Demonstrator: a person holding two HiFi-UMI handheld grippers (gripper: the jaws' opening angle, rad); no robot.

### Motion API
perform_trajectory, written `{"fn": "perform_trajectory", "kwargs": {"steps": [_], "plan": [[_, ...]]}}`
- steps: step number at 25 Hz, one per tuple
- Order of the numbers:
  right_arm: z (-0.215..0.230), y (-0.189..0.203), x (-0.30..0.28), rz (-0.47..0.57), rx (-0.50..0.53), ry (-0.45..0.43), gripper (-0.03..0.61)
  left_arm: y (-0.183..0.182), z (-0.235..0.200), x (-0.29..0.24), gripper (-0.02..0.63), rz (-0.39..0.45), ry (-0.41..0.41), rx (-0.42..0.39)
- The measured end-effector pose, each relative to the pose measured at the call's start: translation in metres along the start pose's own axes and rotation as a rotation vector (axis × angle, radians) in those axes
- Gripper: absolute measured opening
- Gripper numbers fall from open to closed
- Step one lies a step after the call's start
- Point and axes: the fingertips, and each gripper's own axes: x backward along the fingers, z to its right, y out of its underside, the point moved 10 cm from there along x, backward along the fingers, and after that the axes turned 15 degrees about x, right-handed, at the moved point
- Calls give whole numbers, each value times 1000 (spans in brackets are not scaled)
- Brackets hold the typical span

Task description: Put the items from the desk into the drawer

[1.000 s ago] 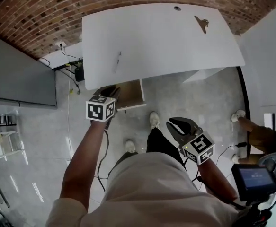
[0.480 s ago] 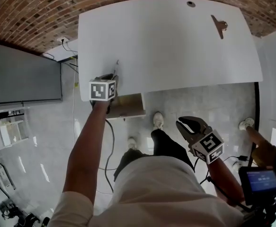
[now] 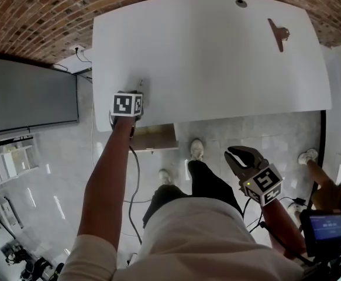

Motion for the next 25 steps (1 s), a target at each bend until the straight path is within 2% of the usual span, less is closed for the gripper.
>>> {"fn": "perform_trajectory", "kwargs": {"steps": [6, 14, 20, 25], "plan": [[1, 3, -3, 3, -23, -2, 41, -2, -2, -3, 51, -21, 2, 13], [-16, 3, -10, 13, -16, 4, 41, 14, -3, 19, 49, 46, 78, 70], [-57, -4, -20, 11, 1, 1, 41, 39, -12, 46, 49, 94, 144, 74], [-107, -6, -30, -4, 17, 0, 41, 74, -25, 74, 49, 126, 207, 73]]}}
